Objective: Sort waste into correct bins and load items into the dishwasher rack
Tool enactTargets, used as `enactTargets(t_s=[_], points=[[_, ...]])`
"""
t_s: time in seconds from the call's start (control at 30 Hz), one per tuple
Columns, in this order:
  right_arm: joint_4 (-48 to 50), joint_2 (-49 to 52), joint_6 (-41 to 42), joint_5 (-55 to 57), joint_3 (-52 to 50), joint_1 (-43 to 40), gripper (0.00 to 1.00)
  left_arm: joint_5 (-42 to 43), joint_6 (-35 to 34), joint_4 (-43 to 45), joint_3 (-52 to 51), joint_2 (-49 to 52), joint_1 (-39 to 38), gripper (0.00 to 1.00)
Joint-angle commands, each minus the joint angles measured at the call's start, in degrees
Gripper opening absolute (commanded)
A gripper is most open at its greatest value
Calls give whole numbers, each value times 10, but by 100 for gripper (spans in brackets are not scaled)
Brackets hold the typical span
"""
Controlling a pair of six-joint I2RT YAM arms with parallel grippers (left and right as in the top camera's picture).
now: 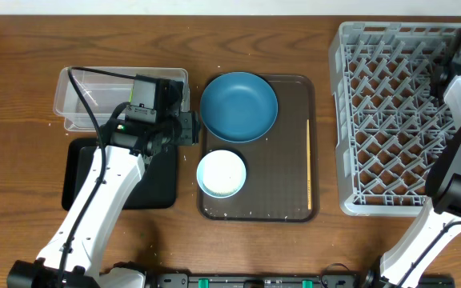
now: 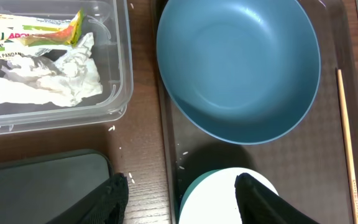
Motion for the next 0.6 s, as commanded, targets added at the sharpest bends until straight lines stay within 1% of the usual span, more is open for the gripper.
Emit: enactTargets(t_s=[0.0,0.07,0.13,0.23,0.27,0.37,0.47,0.57], points=[[-12,-24,30,-24,-2,10,40,-3,-2,1,6,4,1,63],[-26,-45,32,-63,-2,11,42,-3,-2,1,6,4,1,63],[-41,-68,39,-105,-2,12,52,-3,-2,1,6,4,1,63],[-72,-110,49,-204,-2,17,59,-3,-2,1,6,4,1,63],[-83,-123,49,-243,-2,19,60,-3,-2,1,6,4,1,63],[-119,-164,50,-421,-2,29,65,-3,-2,1,6,4,1,63],[-143,-185,64,-570,-2,42,66,-3,-2,0,6,4,1,63],[-162,-190,102,-667,-2,64,67,-3,-2,0,6,4,1,63]])
